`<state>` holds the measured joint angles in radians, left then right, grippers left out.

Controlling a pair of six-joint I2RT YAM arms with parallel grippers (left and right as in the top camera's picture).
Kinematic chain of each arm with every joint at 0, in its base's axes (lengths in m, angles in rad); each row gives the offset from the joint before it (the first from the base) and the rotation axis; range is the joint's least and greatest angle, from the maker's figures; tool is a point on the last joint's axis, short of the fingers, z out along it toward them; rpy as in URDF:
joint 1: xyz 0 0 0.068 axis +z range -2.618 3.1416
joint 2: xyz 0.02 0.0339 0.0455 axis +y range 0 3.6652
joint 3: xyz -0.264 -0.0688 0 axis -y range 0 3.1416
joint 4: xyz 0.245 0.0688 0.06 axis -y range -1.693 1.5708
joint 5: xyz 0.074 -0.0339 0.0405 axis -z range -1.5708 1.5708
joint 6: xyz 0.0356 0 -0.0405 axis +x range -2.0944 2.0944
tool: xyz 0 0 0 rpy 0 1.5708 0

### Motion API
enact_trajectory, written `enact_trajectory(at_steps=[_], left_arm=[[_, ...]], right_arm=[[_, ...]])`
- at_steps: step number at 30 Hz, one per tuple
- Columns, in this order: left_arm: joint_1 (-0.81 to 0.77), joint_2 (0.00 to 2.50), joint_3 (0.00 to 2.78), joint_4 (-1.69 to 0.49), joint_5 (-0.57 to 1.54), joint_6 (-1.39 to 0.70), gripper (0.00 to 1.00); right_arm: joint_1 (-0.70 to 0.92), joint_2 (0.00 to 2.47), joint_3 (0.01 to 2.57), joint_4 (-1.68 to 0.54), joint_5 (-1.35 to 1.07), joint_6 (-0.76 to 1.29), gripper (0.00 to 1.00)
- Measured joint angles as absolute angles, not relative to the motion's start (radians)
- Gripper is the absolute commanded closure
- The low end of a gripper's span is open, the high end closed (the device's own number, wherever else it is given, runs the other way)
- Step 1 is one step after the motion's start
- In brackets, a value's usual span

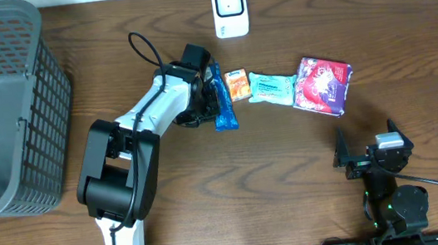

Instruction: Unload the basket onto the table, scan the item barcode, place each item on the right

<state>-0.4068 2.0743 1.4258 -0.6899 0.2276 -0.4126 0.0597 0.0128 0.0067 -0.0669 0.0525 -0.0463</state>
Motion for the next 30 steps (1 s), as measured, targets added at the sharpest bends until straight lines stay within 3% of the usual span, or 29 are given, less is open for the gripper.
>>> enact_trajectory(at_steps=[10, 13, 16, 30], left_arm=[[-0.293, 1.901, 1.482, -0.807, 0.158, -0.392, 0.62], [-0.245, 1.772, 1.496, -0.849, 0.143, -0.393, 0.38], [-0.216, 1.631, 1.501, -0.902, 0.133, -0.387, 0.02], [-0.199, 1.472, 1.505, -1.145, 0.011, -0.392, 0.02]], right_arm=[[0.06, 0.013, 0.007, -0.067, 0.052, -0.046, 0.01], [0.06, 0.013, 0.007, -0.067, 0.052, -0.046, 0.01], [0.06, 0.013, 0.007, -0.067, 0.052, -0.046, 0.01], [0.06, 0.013, 0.007, -0.067, 0.052, -0.046, 0.01]])
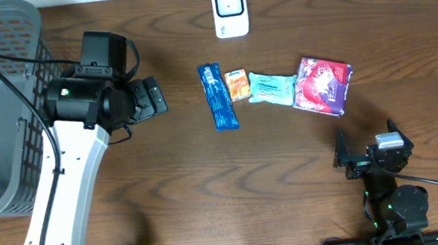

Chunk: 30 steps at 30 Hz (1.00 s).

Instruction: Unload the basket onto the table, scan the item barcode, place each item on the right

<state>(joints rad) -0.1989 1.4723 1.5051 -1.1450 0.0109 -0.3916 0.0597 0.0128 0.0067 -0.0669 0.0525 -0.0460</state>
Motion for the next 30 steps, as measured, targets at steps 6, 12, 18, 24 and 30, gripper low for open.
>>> enact_trajectory(at_steps=[6, 12, 18, 24, 30], left_arm=[[-0.199, 1.472, 1.505, -1.153, -0.007, -0.392, 0.02], [-0.199, 1.472, 1.505, -1.153, -0.007, -0.392, 0.02], [-0.199, 1.472, 1.505, -1.153, -0.007, -0.392, 0.02], [-0.199, 1.472, 1.505, -1.155, -0.007, -0.392, 0.02], [-0.199, 1.472, 1.505, -1.155, -0.007, -0.392, 0.02]], right_arm=[[0.06, 0.013, 0.007, -0.066, 0.059, -0.062, 0.01], [0.06, 0.013, 0.007, -0.064, 0.082, -0.136, 0.01], [0.06, 0.013, 0.007, -0.054, 0.083, -0.155, 0.01], [0.059, 0.012, 0.007, 0.145, -0.182, -0.04, 0.01], [0.059, 0.012, 0.007, 0.322, -0.414, 0.086, 0.01]])
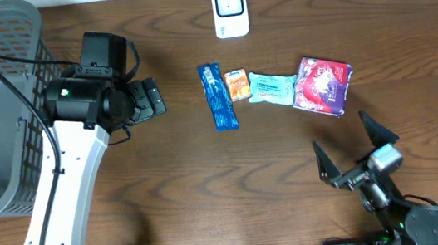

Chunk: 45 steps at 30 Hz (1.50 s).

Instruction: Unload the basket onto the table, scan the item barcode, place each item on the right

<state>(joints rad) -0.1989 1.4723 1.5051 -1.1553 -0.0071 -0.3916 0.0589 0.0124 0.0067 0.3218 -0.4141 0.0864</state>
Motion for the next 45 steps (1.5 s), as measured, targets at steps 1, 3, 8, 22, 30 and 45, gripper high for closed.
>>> enact_trajectory(at_steps=[1, 3, 8, 22, 30, 45], left_arm=[[-0.199, 1.472, 1.505, -1.155, -0.007, -0.392, 0.02], [-0.199, 1.472, 1.505, -1.155, -0.007, -0.392, 0.02], [-0.199, 1.472, 1.505, -1.155, -0.007, -0.392, 0.02], [-0.199, 1.472, 1.505, -1.156, -0.007, -0.392, 0.02], [-0.199, 1.472, 1.505, -1.155, -0.007, -0.392, 0.02], [-0.199, 1.472, 1.505, -1.155, -0.007, -0.392, 0.02]], right_arm=[[0.059, 0.012, 0.009, 0.346, -0.424, 0.101, 0.01], [0.056, 0.015, 0.03, 0.322, -0.42, 0.124, 0.01], [0.011, 0.139, 0.224, 0.054, -0.388, 0.111, 0.01], [-0.138, 1.072, 1.104, -0.803, -0.379, -0.023, 0.01], [-0.142, 1.316, 1.157, -0.878, -0.416, 0.029, 0.01], [-0.287, 1.74, 1.162, -0.666, -0.53, 0.123, 0.01]])
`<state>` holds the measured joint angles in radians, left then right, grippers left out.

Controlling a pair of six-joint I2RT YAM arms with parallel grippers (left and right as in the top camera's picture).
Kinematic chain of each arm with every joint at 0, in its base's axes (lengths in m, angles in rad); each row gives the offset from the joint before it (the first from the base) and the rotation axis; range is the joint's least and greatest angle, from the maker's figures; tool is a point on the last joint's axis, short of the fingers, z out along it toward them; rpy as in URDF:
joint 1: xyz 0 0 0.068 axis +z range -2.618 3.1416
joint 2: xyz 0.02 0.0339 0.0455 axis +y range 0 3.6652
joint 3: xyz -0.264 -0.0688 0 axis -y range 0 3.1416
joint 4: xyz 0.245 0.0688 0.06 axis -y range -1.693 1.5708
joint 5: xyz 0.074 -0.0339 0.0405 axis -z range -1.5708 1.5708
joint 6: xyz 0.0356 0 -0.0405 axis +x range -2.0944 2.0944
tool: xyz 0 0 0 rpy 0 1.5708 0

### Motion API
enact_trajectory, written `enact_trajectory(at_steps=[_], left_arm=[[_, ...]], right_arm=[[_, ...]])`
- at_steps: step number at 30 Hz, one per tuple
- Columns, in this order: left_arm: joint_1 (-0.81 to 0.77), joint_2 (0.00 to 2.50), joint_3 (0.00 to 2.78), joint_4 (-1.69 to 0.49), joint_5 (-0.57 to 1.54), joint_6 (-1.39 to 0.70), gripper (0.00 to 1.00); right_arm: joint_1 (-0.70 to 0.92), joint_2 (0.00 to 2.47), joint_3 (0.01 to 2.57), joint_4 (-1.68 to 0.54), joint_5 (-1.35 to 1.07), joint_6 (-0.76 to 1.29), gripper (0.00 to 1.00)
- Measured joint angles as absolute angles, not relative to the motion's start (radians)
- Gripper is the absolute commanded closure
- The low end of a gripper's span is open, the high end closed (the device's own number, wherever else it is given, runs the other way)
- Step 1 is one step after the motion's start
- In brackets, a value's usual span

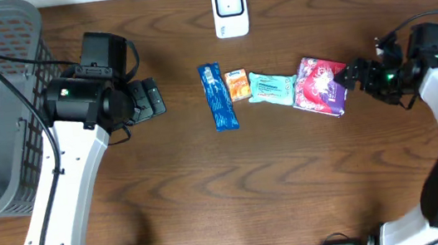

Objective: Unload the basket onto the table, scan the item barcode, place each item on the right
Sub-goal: 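Grasp the purple-red pack with the right gripper and lift it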

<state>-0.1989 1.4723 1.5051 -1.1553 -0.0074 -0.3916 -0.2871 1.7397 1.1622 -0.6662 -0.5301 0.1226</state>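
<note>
Four packets lie in a row at mid-table: a long blue packet [217, 97], a small orange packet [237, 84], a teal packet [272, 87] and a purple-and-red packet [320, 85]. The white scanner [229, 8] stands at the far edge, behind the row. My right gripper [349, 74] is at the purple packet's right edge, fingers open toward it. My left gripper [153, 97] hovers open and empty, well left of the blue packet.
A large grey mesh basket fills the far left of the table. The left arm [60, 192] stretches from the near edge up to the basket's side. Bare wood lies in front of the packet row.
My right arm has gone from low near the front edge, fingers spread wide, to the right edge of the purple packet. The left arm and all packets are unchanged.
First my left gripper was down at the blue packet beside the orange one, with the right arm parked at the front. Then the left gripper was raised and open near the basket, the blue packet lying flat. The right arm then opened and now reaches the purple packet.
</note>
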Motion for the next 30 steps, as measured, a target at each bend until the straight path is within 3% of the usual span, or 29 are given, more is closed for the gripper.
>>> enact_trajectory(at_steps=[2, 5, 6, 9, 13, 14, 17, 18, 25, 30], left_arm=[[-0.199, 1.472, 1.505, -1.155, -0.007, -0.392, 0.02], [-0.199, 1.472, 1.505, -1.155, -0.007, -0.392, 0.02], [-0.199, 1.472, 1.505, -1.155, -0.007, -0.392, 0.02], [-0.199, 1.472, 1.505, -1.155, -0.007, -0.392, 0.02], [-0.199, 1.472, 1.505, -1.155, -0.007, -0.392, 0.02], [-0.199, 1.472, 1.505, -1.155, -0.007, -0.392, 0.02], [-0.199, 1.472, 1.505, -1.155, -0.008, -0.392, 0.02], [-0.199, 1.472, 1.505, -1.155, -0.007, -0.392, 0.02], [-0.199, 1.472, 1.505, -1.155, -0.007, -0.392, 0.02], [-0.199, 1.472, 1.505, -1.155, -0.007, -0.392, 0.02]], right_arm=[[-0.287, 1.794, 1.162, -0.637, -0.553, 0.122, 0.06], [-0.287, 1.846, 1.162, -0.601, -0.572, 0.122, 0.3], [-0.287, 1.862, 1.162, -0.587, -0.577, 0.126, 0.33], [-0.287, 1.906, 1.163, -0.557, -0.587, 0.148, 0.28], [-0.289, 1.962, 1.164, -0.529, -0.621, 0.152, 0.38], [-0.289, 1.967, 1.168, -0.524, -0.628, 0.155, 0.48], [-0.289, 1.998, 1.177, -0.509, -0.67, 0.156, 0.93], [-0.289, 2.003, 1.179, -0.506, -0.68, 0.159, 0.99], [-0.291, 2.005, 1.212, -0.547, -0.686, 0.175, 0.99], [-0.283, 1.973, 1.339, -0.725, -0.514, 0.187, 0.99]])
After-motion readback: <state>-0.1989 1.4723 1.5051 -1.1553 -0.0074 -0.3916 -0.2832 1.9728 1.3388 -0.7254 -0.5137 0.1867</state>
